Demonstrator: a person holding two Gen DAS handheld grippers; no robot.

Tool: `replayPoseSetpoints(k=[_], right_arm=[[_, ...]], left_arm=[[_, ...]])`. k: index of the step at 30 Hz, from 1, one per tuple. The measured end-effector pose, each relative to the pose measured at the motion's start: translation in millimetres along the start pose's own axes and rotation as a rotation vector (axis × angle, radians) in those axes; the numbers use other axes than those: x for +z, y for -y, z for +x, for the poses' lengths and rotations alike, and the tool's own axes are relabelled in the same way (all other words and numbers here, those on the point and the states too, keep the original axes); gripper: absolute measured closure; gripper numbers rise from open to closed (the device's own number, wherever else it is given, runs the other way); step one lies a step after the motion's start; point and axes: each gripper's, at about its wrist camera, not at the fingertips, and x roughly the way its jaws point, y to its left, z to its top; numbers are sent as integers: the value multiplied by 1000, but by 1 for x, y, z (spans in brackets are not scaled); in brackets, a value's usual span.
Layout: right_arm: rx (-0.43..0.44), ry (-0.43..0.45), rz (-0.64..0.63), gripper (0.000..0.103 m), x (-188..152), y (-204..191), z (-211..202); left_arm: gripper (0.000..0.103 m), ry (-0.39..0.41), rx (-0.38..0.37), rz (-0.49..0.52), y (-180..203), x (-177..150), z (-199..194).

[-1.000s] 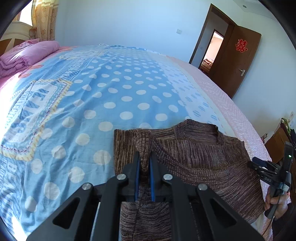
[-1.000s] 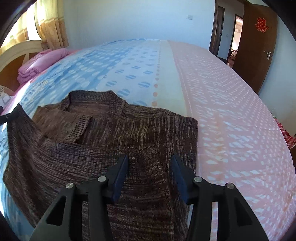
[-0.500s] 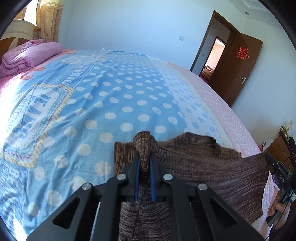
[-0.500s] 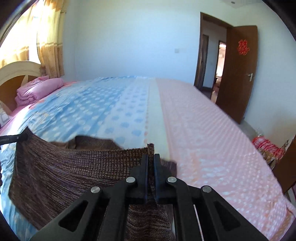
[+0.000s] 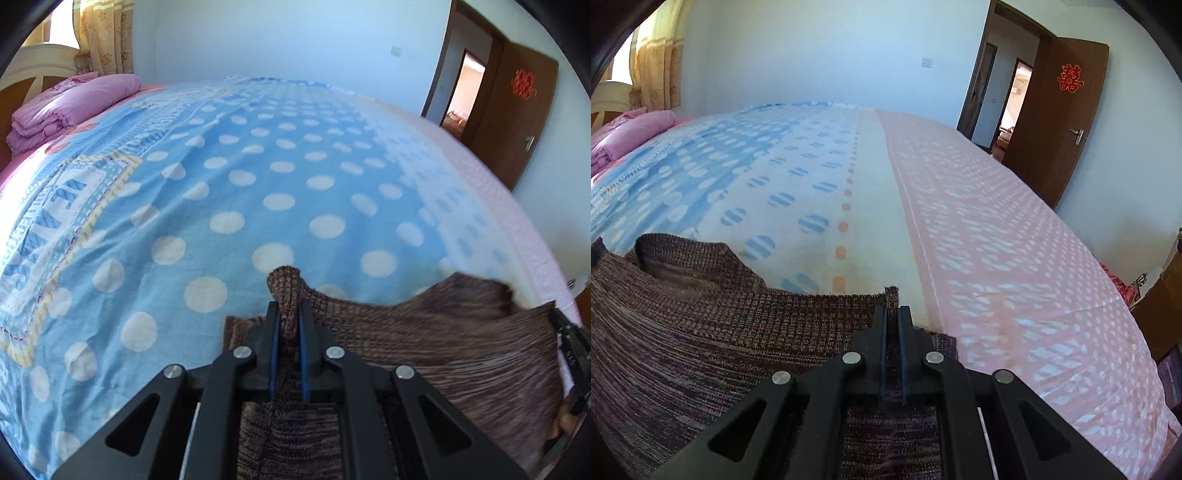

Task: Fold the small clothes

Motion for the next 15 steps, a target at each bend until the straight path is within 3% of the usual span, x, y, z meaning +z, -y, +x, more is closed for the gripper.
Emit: replayPoseSetpoints(k=[6, 9, 12, 15], right_arm=[[-43, -22, 33, 78, 0, 7, 6], [-43, 17, 91, 77, -1, 18, -7], [-45, 149, 152, 77, -5, 28, -51], [36, 122, 89, 77, -15, 15, -73]], left_arm=[[89, 32, 153, 123, 23, -6, 4], [89, 45, 205, 162, 30, -9, 3], [87, 48, 219, 165, 29, -10, 2], [87, 48, 224, 167, 30, -10, 2]])
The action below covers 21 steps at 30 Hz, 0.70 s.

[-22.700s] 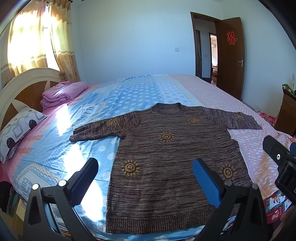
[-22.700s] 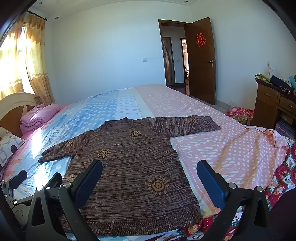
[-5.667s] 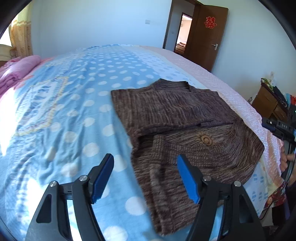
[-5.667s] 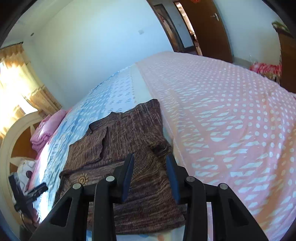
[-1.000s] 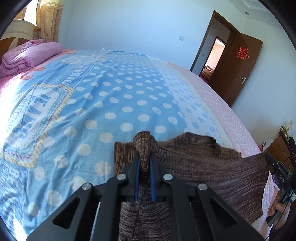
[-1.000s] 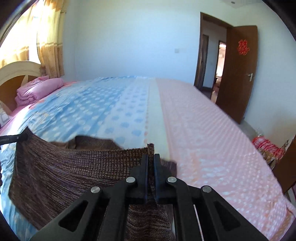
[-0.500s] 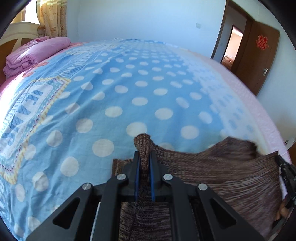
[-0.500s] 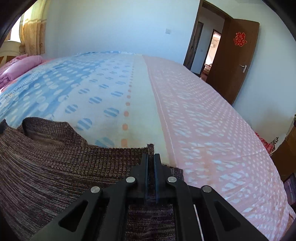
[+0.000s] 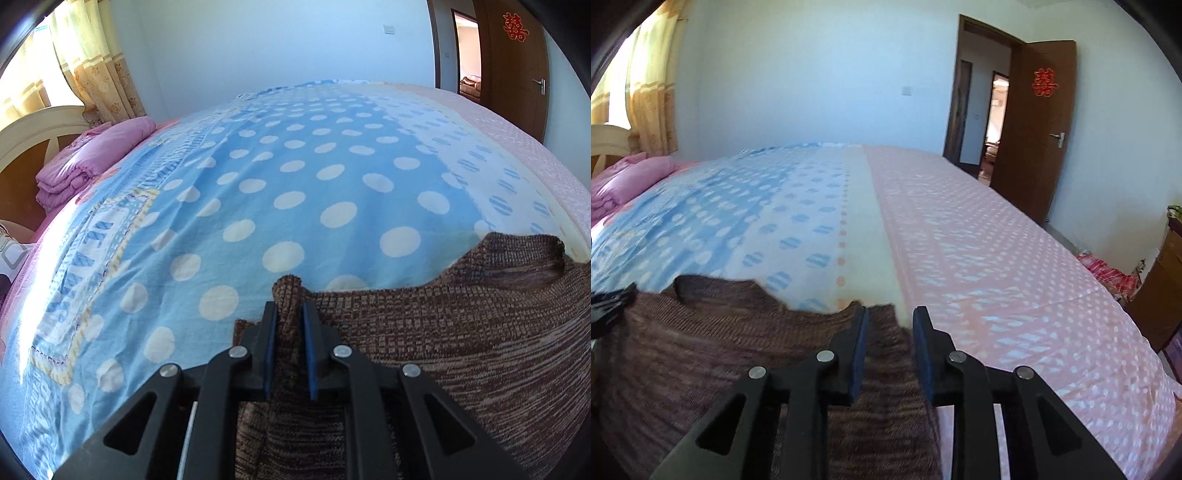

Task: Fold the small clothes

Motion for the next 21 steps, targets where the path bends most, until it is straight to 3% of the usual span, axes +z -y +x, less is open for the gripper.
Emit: replayPoseSetpoints(k=[4, 6, 8, 10, 11, 13, 15, 21], right_arm=[[66, -88, -59, 77, -27, -15, -2], [30, -128, -81, 77, -40, -13, 9], [35, -168, -12, 77, -47, 3, 21], [-1, -176, 72, 77, -47, 21, 24], [1, -188, 121, 77, -50, 30, 28], [29, -185, 201, 77, -52, 44, 30], [44, -185, 250, 72, -55, 52, 31], [-9, -174, 203, 72, -54, 42, 33]], left_arm=[[82, 3, 27, 6, 3, 0, 1], [77, 2, 35, 1, 2, 0, 2], [72, 1, 44, -8, 0, 0, 2], [61, -2, 57, -17, -1, 0, 3], [56, -4, 68, -25, -3, 0, 3], [38, -10, 93, -46, -6, 0, 4], [29, -18, 82, -57, -8, 0, 5], [7, -32, 145, -39, -3, -1, 7]])
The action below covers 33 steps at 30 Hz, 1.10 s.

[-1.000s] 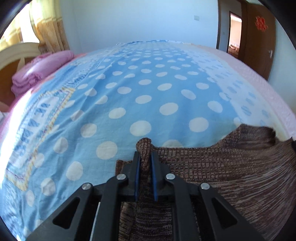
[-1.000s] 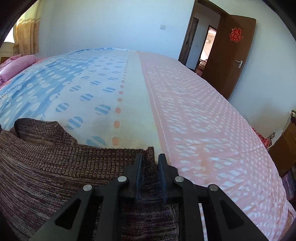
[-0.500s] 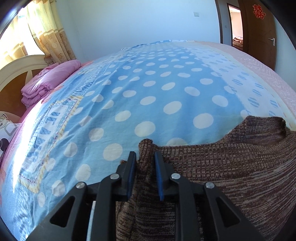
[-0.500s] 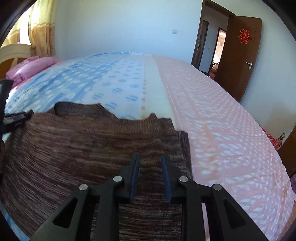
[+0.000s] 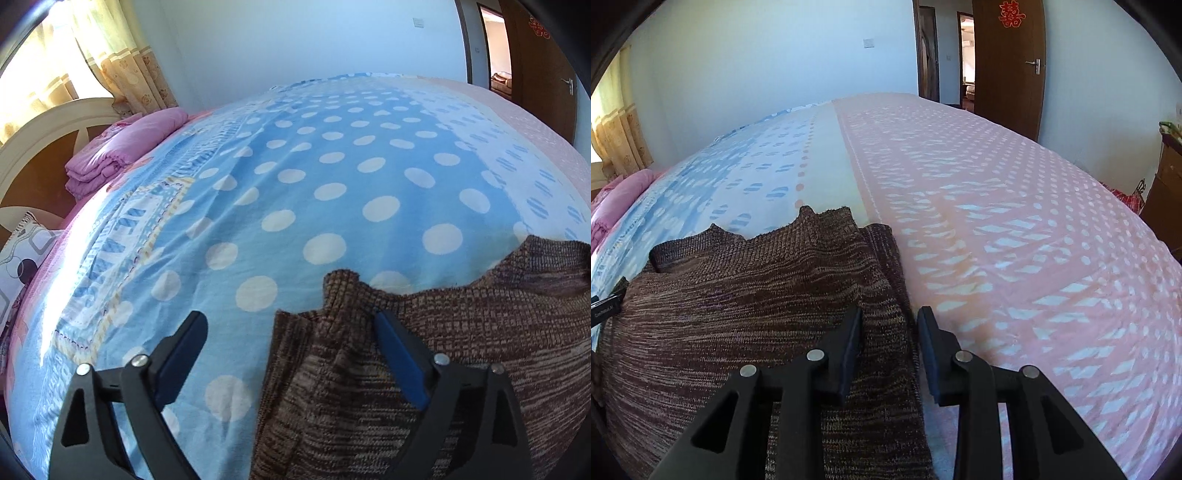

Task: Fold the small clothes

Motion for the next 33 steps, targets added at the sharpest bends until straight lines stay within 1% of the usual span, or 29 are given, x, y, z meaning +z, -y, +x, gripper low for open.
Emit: replayPoseSetpoints(k=[3, 7, 11, 13, 15, 17, 18, 19, 20, 22, 24, 26, 28, 30, 32, 33], right_arm=[[-15, 5, -13, 72, -1, -2, -1], [-11, 5, -10, 72, -1, -2, -1], [-12, 5, -12, 72, -1, -2, -2], [-10, 3, -13, 72, -1, -2, -2], [-11, -1, -12, 72, 0, -2, -2], [-45, 11, -39, 72, 1, -7, -11], [-69, 35, -54, 72, 1, -11, -20], [-75, 68, -62, 72, -1, -16, -33], [-47, 84, -67, 72, -4, -22, -46], [32, 67, -94, 72, -13, -39, -63], [83, 60, -137, 72, -27, -58, -77], [125, 55, -185, 72, -44, -76, -83], [129, 49, -240, 72, -60, -92, -79], [98, 16, -290, 72, -71, -103, -68], [94, 21, -286, 72, -70, -103, -68], [101, 17, -282, 72, -70, -102, -66]], left_arm=[[5, -4, -11, -5, -4, -3, -3], [4, -26, -127, -56, -29, -17, -19], [4, 27, -154, -93, -60, -42, -56], [4, 30, -197, -116, -72, -54, -68], [4, 14, -235, -136, -77, -66, -73], [4, -21, -271, -140, -75, -72, -69], [4, -48, -282, -137, -71, -75, -64], [4, -69, -282, -134, -68, -79, -60], [4, -83, -283, -133, -65, -83, -57], [3, -108, -306, -154, -62, -92, -49], [3, -103, -323, -186, -65, -91, -49], [2, -111, -330, -185, -64, -90, -47], [2, -107, -339, -181, -64, -91, -48], [2, -106, -355, -187, -65, -91, -48], [2, -102, -398, -197, -66, -89, -47], [2, -98, -432, -205, -66, -86, -47]])
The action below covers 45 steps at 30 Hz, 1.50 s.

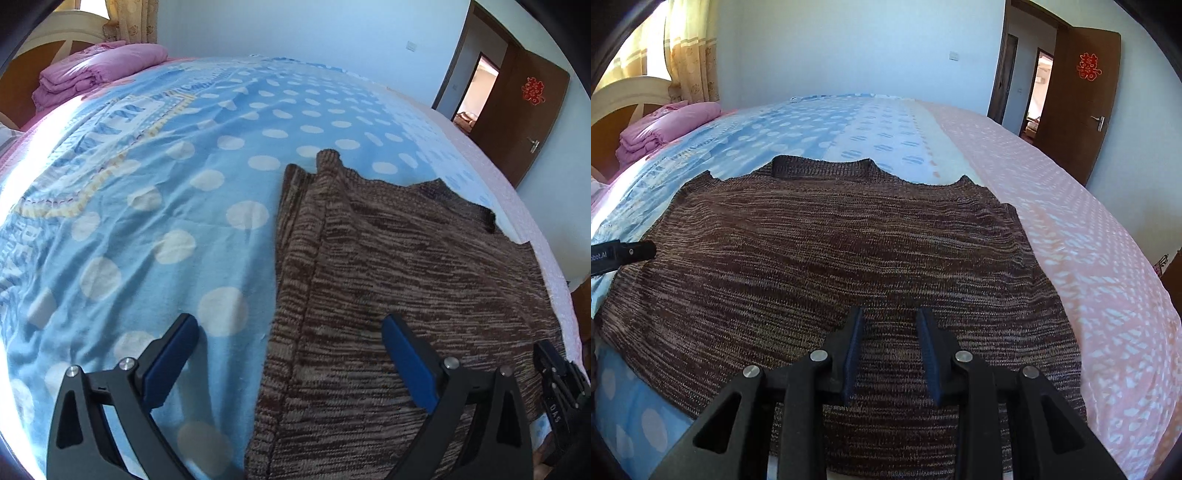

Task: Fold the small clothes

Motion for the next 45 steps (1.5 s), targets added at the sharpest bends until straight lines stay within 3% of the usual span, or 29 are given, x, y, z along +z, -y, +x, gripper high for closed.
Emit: replayPoseSetpoints(k=[3, 5, 8, 11, 12, 13, 17, 18, 20, 24, 27, 29, 34, 40, 43, 45], right_arm=[[23, 0, 21, 72, 0, 5, 1], [26, 3, 24, 72, 0, 5, 0], [23, 7, 22, 72, -1, 3, 0], [26, 10, 27, 72, -2, 3, -1], [27, 11, 28, 72, -2, 4, -1], [26, 11, 28, 72, -2, 4, -2], [1, 10, 24, 73, 1, 3, -5], [18, 13, 36, 81, 3, 2, -7], [117, 14, 89, 87, 12, -1, -12], [235, 29, 104, 88, 33, -32, -13], [270, 37, 54, 88, 36, -60, -4], [279, -27, 57, 88, 28, -69, 14], [332, -15, 106, 88, 25, -59, 17], [408, -4, 183, 88, 21, -44, 17], [473, 24, 287, 88, 17, -24, 14], [471, 44, 339, 88, 12, -9, 10]], left_arm=[[2, -8, -85, -28, 5, 9, 6], [9, 0, -133, -53, 9, 11, 10], [27, 17, -156, -58, 10, 10, 9], [56, 34, -216, -87, -1, 5, 3], [69, 27, -251, -116, -7, 4, 3], [75, 24, -261, -146, -13, 3, 5], [79, 21, -287, -190, -20, 3, 7], [79, 23, -277, -180, -17, 2, 7], [76, 26, -252, -165, -14, 3, 7], [70, 27, -263, -182, -16, 1, 7], [70, 27, -261, -183, -17, 1, 6], [72, 28, -250, -171, -15, 1, 6], [88, 44, -233, -129, -4, 5, 0], [90, 120, -267, -21, 43, 18, -29], [94, 130, -332, 81, 85, 20, -41], [96, 120, -373, 143, 110, 16, -40]])
